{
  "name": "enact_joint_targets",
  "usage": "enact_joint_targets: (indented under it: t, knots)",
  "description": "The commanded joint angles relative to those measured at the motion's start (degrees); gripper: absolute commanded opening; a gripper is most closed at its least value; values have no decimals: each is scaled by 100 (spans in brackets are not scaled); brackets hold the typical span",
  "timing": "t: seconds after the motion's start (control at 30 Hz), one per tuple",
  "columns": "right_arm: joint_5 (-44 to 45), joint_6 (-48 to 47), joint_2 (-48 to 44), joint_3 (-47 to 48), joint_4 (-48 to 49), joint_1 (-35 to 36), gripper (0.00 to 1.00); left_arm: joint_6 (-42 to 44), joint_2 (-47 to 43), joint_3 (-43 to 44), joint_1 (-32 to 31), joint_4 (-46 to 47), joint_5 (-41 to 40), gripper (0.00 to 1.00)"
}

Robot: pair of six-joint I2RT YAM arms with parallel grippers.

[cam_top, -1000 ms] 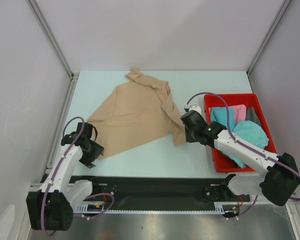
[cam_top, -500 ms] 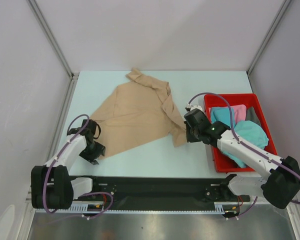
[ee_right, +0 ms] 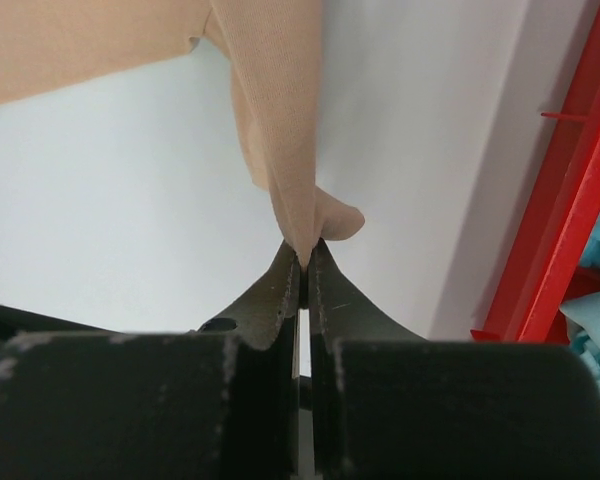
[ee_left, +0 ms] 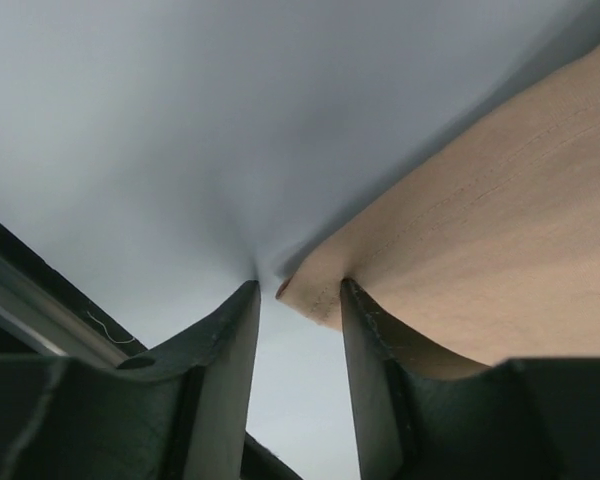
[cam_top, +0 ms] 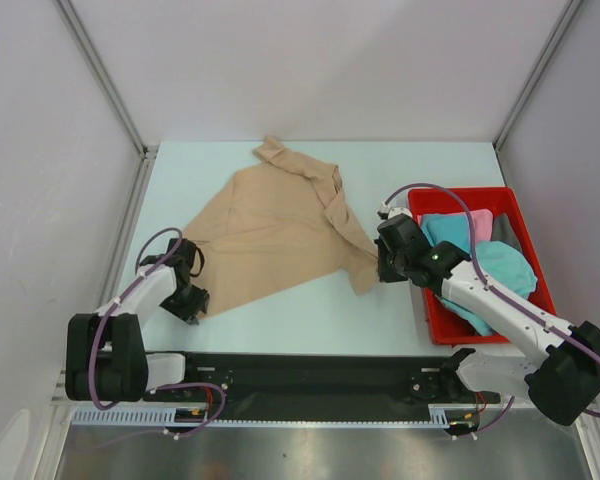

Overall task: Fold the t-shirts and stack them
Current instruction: Flatten the tshirt out

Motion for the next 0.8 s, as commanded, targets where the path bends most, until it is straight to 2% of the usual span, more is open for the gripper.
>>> enact_joint_targets:
  t: [0.0, 0.1, 0.13, 0.17, 0.3, 0.33, 0.4, 0.53, 0.6, 0.63, 0.77]
  knots:
    - [-48, -90, -176, 124, -87, -34, 0, -99, 136, -116, 47, 374, -63, 42]
    - [-13, -108, -159, 229, -166, -43, 0, -29, 285, -73, 56, 533, -80, 27]
    - [-13, -116, -141, 273, -184, -60, 0, -11, 329, -29, 56, 585, -115, 10]
    - [-47, -125, -115, 378, -210, -95, 0, 24, 347, 24, 56, 560, -115, 0]
    - [-389, -117, 34, 912, -167, -525, 0, 471, 94, 717, 56, 25, -448, 0]
    - [-547, -90, 87, 1054, -132, -796, 0, 551, -56, 1128, 56, -272, -632, 0]
    - [-1031, 102, 349, 1701, -105, -1070, 0, 770, -607, 1586, 56, -538, -817, 0]
    - [-2250, 804, 885, 2870, 52, -1939, 0, 1272, -1234, 3244, 56, -942, -932, 0]
    - [-3016, 1374, 1097, 3312, 236, -2448, 0, 1491, -1296, 3792, 56, -970, -941, 0]
    - [-3210, 1499, 1315, 3784, 290, -2573, 0, 1544, -1323, 4308, 56, -979, -959, 0]
    - [-3860, 1816, 1914, 4971, 711, -2943, 0, 1896, -1191, 5419, 56, -602, -967, 0]
